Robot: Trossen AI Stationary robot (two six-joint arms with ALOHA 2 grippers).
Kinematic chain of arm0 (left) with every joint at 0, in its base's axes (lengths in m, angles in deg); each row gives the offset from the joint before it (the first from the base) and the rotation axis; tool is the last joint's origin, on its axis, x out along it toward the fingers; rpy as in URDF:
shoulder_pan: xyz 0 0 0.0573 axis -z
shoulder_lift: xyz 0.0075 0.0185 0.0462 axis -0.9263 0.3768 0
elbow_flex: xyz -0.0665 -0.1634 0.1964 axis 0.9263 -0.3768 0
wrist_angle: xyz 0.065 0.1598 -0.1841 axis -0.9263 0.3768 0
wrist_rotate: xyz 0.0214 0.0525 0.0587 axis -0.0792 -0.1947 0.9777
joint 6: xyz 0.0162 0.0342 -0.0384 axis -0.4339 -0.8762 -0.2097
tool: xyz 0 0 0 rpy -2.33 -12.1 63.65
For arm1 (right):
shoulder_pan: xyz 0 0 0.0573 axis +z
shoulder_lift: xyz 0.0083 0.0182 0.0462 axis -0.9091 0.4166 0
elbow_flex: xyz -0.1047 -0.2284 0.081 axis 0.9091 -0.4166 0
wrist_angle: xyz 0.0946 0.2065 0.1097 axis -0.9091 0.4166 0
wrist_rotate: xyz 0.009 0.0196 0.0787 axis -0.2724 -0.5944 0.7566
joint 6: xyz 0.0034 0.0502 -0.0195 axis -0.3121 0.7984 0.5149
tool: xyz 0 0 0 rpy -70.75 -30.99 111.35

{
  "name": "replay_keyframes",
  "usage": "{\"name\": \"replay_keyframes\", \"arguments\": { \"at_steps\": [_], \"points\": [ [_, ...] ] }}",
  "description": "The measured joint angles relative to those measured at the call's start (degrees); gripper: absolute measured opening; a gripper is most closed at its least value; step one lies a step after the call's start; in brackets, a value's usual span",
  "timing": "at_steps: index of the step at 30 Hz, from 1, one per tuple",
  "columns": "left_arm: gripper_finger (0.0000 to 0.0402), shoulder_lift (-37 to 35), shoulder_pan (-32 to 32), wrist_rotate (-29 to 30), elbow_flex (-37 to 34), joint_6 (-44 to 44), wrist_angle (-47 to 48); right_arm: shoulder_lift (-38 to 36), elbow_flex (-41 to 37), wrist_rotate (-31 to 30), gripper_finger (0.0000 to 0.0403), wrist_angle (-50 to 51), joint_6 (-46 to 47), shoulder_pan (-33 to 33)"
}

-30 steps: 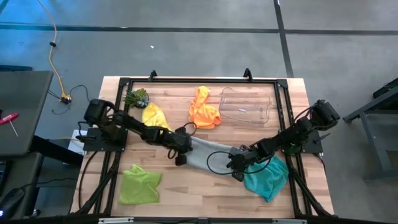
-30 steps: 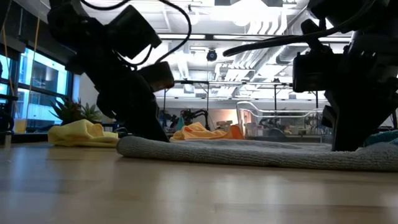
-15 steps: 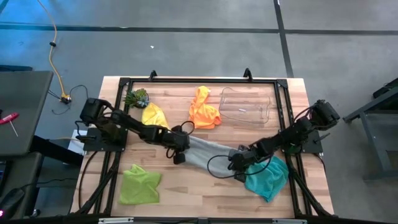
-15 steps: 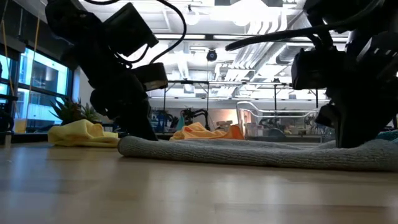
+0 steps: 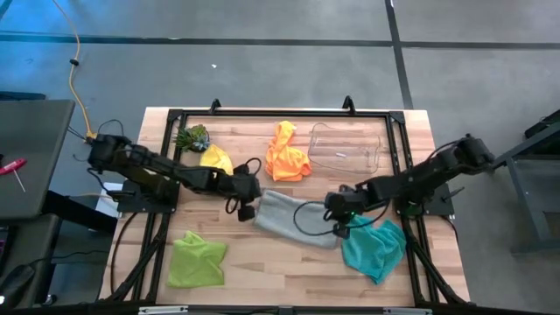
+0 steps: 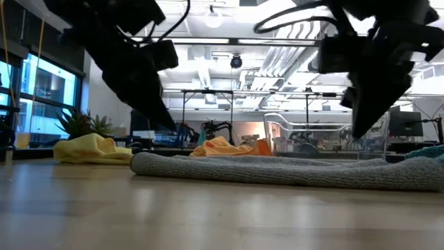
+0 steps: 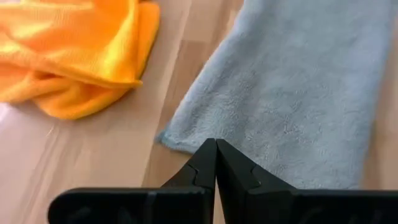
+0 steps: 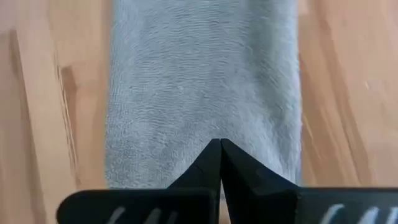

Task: Fold microfiber towels
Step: Fold the gray microfiber towel

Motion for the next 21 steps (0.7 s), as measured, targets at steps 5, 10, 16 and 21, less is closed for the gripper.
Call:
{"name": "replay_keyframes", "arguments": {
  "at_steps": [5,10,16,21],
  "points": [
    [0.0000,0.40,2.77,-3.24,-3.60,3.60,-11.64,-6.86,-5.50,-0.44,0.0000,-2.34,11.59,2.72],
    [0.0000,4.24,4.26,-4.47,-3.60,3.40,-13.68,-8.51,-8.07,-1.49,0.0000,-3.93,21.75,5.65],
    [0.0000,9.83,4.29,-7.78,-1.38,3.91,-12.11,-4.34,-8.20,-3.78,0.0000,-6.72,28.11,5.04],
    [0.0000,13.57,4.57,-9.85,0.28,4.36,-12.43,2.00,-7.73,-2.34,0.0000,-12.97,28.47,3.20]
  ]
}}
